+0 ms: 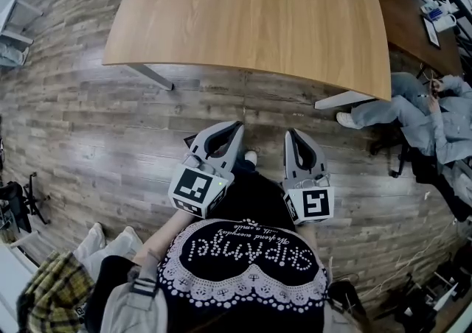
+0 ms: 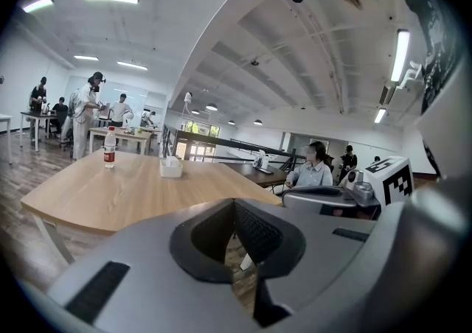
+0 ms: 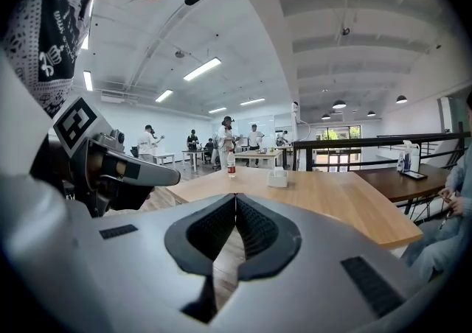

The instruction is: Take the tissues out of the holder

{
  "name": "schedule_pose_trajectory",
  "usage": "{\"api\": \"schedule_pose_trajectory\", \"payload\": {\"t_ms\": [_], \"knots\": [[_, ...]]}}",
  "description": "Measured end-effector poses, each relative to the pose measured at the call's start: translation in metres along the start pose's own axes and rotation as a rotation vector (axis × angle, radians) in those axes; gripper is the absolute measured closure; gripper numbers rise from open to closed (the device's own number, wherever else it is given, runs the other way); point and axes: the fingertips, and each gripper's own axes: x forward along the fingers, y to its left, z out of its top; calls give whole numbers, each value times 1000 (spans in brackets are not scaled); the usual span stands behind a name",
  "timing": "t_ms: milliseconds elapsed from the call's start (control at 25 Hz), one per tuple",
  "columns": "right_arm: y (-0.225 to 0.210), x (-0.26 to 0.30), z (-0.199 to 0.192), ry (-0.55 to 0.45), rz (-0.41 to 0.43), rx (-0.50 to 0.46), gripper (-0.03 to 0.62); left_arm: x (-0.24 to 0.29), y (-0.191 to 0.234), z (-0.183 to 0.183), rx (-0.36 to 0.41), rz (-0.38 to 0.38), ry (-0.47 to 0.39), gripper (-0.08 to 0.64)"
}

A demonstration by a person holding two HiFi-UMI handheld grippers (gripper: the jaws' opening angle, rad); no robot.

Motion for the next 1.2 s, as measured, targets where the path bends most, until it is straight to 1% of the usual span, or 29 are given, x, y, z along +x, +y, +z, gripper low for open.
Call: {"api": "schedule_pose_trajectory", "payload": {"t_ms": [280,560,720,920,1200], "knots": [[-3,48,24,-7,-41,26,583,22,46,30,17,-35,0,554],[-5,76,34,-1,-86,30,583,36,76,41,14,-67,7,554],[-9,87,36,-5,-113,43,583,43,86,45,34,-85,5,554],[-2,103,40,-18,-96,24,583,44,103,49,35,-74,-7,554],[4,119,43,-21,-68,18,583,42,112,50,55,-63,-5,554]]}}
